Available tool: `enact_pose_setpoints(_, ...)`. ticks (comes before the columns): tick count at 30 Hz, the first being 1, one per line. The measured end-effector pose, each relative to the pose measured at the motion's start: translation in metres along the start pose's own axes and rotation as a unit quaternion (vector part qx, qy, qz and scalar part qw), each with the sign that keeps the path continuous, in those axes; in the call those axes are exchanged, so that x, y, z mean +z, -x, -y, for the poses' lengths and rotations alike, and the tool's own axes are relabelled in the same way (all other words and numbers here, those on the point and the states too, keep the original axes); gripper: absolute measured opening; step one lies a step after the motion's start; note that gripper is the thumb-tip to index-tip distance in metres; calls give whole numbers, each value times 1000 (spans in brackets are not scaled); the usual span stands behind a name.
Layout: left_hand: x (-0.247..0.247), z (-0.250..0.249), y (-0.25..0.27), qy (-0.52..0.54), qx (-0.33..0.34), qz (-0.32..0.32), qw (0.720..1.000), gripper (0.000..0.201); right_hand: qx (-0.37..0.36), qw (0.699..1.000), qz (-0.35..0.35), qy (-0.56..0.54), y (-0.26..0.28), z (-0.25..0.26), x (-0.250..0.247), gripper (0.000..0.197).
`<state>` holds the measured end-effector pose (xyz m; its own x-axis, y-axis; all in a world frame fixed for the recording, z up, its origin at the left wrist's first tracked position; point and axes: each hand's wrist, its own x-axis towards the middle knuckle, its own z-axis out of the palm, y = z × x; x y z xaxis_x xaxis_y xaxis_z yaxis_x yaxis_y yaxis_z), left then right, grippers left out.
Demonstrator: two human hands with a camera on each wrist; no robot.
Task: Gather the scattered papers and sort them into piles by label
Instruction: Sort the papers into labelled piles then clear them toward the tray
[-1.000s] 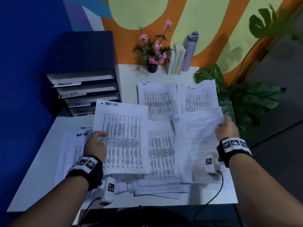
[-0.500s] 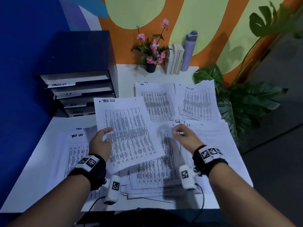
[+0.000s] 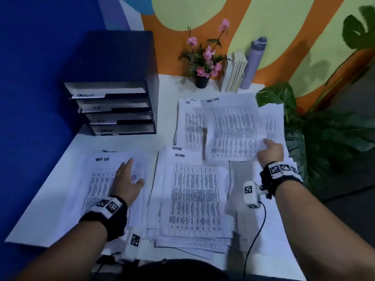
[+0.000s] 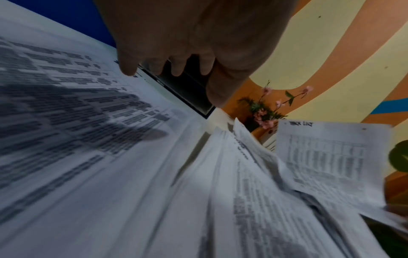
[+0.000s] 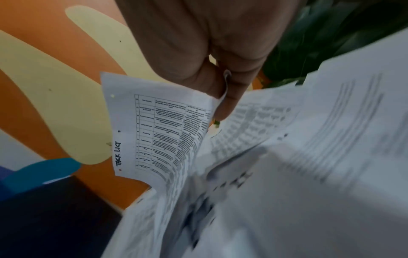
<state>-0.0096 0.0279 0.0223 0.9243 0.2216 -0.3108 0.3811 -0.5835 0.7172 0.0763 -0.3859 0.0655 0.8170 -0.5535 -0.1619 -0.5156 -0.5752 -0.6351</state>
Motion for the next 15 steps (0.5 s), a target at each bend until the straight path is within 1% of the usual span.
enact_pose_setpoints(2, -2, 14, 0, -64, -26, 6, 998, 79, 26, 999, -16, 43, -22, -7, -9, 54)
enact_pose_setpoints(5, -5, 33, 3, -171, -63, 22, 983, 85, 61, 992, -13, 111, -44, -12, -17, 48)
enact_pose_setpoints(6, -7, 38, 5, -193, -75, 23, 978, 88, 68, 988, -7, 135, -49, -12, -19, 44)
enact_pose_setpoints(8, -10, 48, 5, -201, -98, 29, 974, 91, 69, 981, 0, 182, -55, -9, -20, 36)
enact_pose_setpoints(10, -12, 55, 6, -197, -123, 37, 972, 94, 49, 973, -4, 224, -56, -5, -18, 38)
enact_pose_setpoints(12, -15, 60, 9, -212, -142, 45, 966, 96, 21, 967, -5, 254, -51, 0, -10, 52)
enact_pose_setpoints(13, -17, 63, 9, -220, -149, 46, 963, 96, 3, 965, 3, 261, -45, 5, -5, 59)
enact_pose_setpoints(15, -21, 67, 10, -234, -159, 42, 958, 98, -54, 967, 22, 250, -28, 19, 11, 62)
